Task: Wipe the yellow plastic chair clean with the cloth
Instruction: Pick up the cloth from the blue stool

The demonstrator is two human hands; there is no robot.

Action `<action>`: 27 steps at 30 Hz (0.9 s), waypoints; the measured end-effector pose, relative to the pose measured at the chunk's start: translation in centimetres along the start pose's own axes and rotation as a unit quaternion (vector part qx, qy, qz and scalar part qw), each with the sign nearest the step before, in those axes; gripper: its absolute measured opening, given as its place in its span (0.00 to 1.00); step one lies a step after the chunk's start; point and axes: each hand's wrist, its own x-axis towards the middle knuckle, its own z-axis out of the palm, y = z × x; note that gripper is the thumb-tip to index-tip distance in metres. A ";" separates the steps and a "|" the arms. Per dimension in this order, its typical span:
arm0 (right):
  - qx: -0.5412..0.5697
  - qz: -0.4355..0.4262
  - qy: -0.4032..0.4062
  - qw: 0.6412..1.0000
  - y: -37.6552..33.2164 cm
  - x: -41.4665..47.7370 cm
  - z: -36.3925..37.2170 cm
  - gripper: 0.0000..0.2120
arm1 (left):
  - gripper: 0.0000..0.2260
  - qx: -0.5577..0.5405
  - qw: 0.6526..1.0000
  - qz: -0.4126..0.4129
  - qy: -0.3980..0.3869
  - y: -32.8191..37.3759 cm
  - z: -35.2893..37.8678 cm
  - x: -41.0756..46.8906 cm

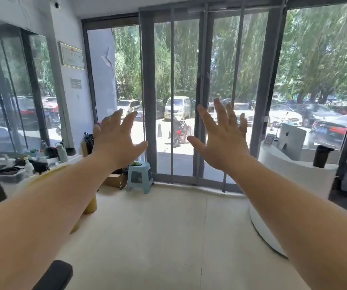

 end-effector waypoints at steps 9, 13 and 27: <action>0.012 -0.029 -0.074 0.997 -3.2 4.6 12.3 0.37 | 0.35 0.013 0.999 -0.032 -0.026 -7.3 9.1 3.2; 0.002 -0.055 -0.109 0.992 -6.8 7.9 20.3 0.36 | 0.37 0.023 0.995 -0.072 -0.072 -13.9 15.7 5.2; 0.011 -0.037 -0.250 0.967 -16.2 23.9 45.2 0.37 | 0.38 0.028 0.971 -0.081 -0.224 -30.1 36.4 20.9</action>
